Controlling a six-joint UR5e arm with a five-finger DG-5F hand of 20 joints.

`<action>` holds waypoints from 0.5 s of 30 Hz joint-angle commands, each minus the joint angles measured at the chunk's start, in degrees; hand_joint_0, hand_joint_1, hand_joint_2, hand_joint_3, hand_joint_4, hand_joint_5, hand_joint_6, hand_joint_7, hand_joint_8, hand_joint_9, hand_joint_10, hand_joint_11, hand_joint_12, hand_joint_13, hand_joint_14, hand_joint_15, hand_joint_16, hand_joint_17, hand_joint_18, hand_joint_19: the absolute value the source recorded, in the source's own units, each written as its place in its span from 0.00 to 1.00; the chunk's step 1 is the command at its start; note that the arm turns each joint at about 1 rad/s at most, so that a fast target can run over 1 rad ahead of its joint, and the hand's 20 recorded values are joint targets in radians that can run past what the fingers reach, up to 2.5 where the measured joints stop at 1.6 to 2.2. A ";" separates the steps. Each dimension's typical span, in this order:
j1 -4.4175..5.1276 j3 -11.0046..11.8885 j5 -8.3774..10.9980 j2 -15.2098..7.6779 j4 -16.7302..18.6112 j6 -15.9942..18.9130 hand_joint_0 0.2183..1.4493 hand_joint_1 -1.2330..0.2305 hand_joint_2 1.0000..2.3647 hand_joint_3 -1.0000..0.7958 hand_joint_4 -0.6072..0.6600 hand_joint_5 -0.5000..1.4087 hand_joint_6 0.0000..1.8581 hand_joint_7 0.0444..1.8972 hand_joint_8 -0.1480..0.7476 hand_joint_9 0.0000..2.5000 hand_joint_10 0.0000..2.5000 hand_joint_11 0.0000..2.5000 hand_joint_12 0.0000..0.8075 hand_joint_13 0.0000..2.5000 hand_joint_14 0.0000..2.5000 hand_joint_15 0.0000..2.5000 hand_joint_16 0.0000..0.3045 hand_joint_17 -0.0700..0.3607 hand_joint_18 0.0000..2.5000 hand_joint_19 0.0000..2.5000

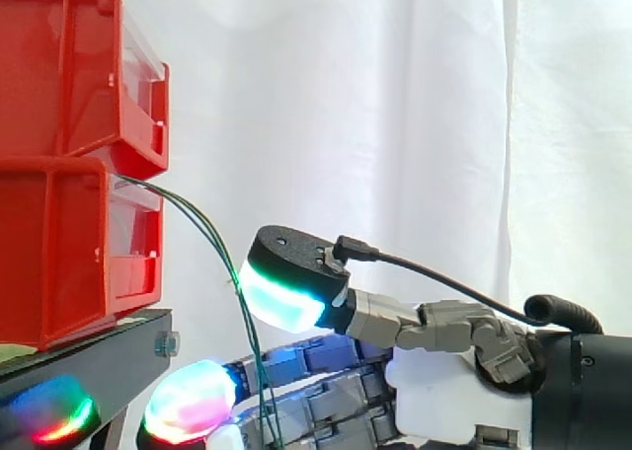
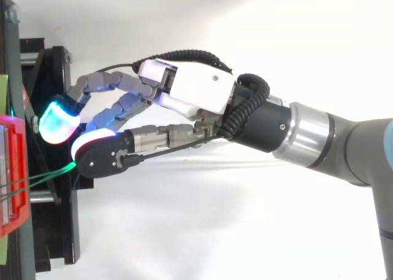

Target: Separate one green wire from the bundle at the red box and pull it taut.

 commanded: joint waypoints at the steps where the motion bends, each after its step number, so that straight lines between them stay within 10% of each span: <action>1: 0.14 0.02 -0.95 0.08 -0.11 0.32 0.27 0.50 0.00 0.32 0.75 0.18 0.27 0.45 0.55 0.37 0.01 0.21 0.49 0.37 0.01 0.20 0.19 0.47 0.31 0.16; 15: 0.49 -0.16 -4.29 3.07 -4.32 0.06 0.24 0.50 0.00 0.28 0.76 0.18 0.27 0.46 0.56 0.37 0.01 0.21 0.50 0.38 0.01 0.20 0.20 0.48 0.31 0.16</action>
